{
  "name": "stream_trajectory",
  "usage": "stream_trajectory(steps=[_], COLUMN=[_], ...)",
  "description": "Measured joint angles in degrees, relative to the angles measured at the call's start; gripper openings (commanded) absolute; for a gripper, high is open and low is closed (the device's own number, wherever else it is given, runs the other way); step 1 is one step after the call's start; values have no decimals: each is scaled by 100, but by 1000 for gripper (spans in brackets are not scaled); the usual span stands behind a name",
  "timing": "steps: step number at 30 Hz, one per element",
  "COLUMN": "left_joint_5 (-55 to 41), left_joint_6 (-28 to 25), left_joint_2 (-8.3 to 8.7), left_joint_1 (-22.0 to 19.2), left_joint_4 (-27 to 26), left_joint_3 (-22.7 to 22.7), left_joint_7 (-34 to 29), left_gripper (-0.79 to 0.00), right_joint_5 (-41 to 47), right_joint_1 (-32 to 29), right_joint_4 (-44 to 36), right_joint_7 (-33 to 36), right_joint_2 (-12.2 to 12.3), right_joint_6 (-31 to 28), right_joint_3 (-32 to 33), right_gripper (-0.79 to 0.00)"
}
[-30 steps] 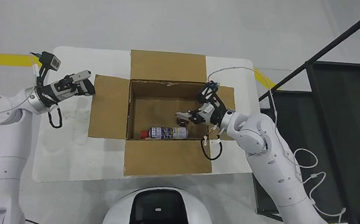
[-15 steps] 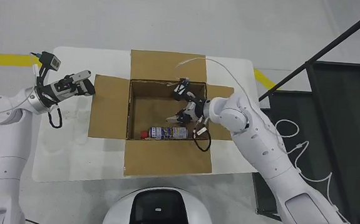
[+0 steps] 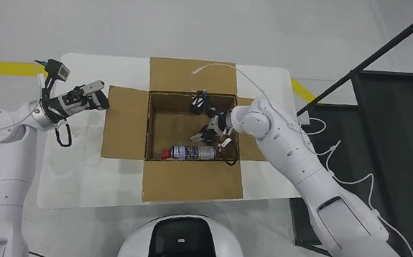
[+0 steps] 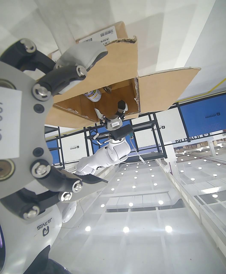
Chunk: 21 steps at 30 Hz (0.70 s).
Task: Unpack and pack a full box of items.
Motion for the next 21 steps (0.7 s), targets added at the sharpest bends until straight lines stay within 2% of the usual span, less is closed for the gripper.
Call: stream_trajectory(steps=[15, 21], left_joint_5=[0, 0], left_joint_6=[0, 0], left_joint_2=[0, 0], left_joint_1=[0, 0], left_joint_4=[0, 0], left_joint_3=[0, 0], left_joint_7=[0, 0], left_gripper=[0, 0], right_joint_5=[-18, -129], right_joint_1=[-53, 6], right_joint_4=[15, 248], right_joint_7=[-54, 198], right_joint_2=[9, 51], right_joint_6=[21, -108], right_joint_3=[11, 31], right_gripper=[0, 0])
